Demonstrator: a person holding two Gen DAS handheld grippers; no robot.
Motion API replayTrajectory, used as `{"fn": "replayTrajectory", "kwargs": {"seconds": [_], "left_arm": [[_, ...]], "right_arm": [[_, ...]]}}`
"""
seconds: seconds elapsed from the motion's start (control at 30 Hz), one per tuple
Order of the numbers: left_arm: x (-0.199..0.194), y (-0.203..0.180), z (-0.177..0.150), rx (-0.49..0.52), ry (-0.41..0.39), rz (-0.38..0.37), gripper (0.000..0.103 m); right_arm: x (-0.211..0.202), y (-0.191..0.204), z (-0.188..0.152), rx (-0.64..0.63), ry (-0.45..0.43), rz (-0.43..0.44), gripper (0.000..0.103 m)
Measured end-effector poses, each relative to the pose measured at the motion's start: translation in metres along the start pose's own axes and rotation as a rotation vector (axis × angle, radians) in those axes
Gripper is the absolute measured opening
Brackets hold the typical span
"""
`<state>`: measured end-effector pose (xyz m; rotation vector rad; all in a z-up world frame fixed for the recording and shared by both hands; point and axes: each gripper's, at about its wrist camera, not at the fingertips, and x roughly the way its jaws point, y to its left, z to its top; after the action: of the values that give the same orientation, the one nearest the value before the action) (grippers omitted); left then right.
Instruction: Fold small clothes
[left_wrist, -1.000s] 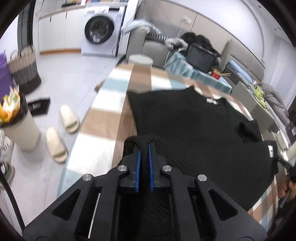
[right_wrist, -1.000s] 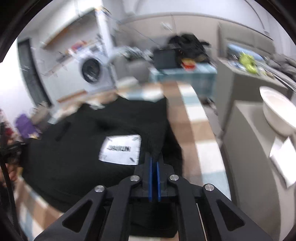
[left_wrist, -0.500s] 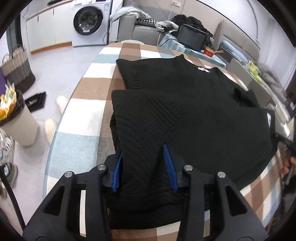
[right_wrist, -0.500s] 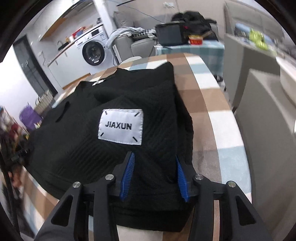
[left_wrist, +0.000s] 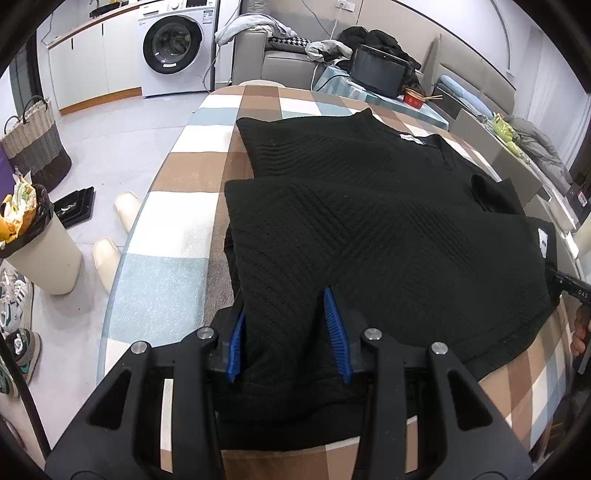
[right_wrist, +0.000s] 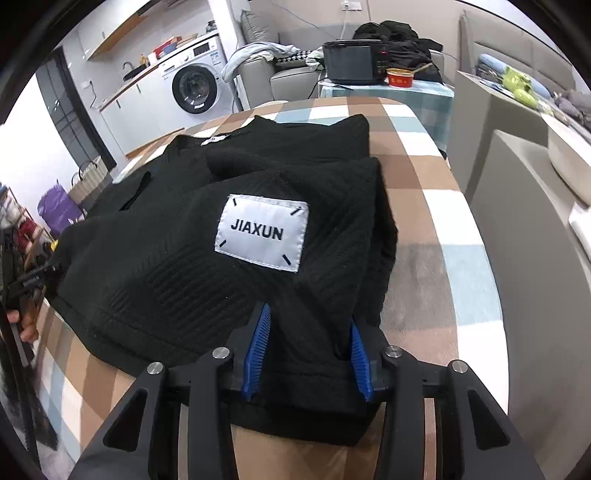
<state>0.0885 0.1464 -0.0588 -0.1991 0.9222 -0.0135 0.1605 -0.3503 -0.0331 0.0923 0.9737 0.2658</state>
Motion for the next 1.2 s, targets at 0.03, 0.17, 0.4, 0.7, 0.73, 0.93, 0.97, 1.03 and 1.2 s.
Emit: {"fn": "replayTrajectory", "kwargs": {"seconds": [0.03, 0.17, 0.4, 0.7, 0.73, 0.93, 0.97, 1.03, 1.2], "left_arm": [[-0.003, 0.001, 0.000, -0.006, -0.002, 0.005, 0.035], [-0.024, 0.009, -0.002, -0.035, -0.026, -0.011, 0.035], [-0.052, 0.022, -0.023, -0.097, -0.043, -0.003, 0.036], [-0.055, 0.034, -0.040, -0.186, -0.027, -0.034, 0.036], [-0.056, 0.033, -0.040, -0.187, -0.031, -0.040, 0.036], [-0.058, 0.022, -0.039, -0.163, -0.037, -0.057, 0.036], [-0.058, 0.022, -0.039, -0.156, -0.034, -0.047, 0.036], [-0.057, 0.025, -0.040, -0.169, -0.030, -0.033, 0.036], [-0.042, 0.045, -0.040, -0.232, -0.004, 0.011, 0.053]], "right_arm": [[-0.004, -0.004, 0.000, 0.025, -0.002, 0.016, 0.042], [-0.029, -0.016, -0.004, 0.103, -0.045, 0.090, 0.042], [-0.047, -0.028, -0.029, 0.229, -0.031, 0.203, 0.043], [-0.039, -0.030, -0.028, 0.312, -0.086, 0.309, 0.043], [-0.040, -0.027, -0.026, 0.300, -0.096, 0.327, 0.043], [-0.040, -0.013, -0.019, 0.240, -0.102, 0.350, 0.044], [-0.038, -0.013, -0.019, 0.242, -0.094, 0.342, 0.044], [-0.034, -0.014, -0.020, 0.246, -0.076, 0.334, 0.044], [-0.030, -0.013, -0.024, 0.244, -0.063, 0.325, 0.044]]}}
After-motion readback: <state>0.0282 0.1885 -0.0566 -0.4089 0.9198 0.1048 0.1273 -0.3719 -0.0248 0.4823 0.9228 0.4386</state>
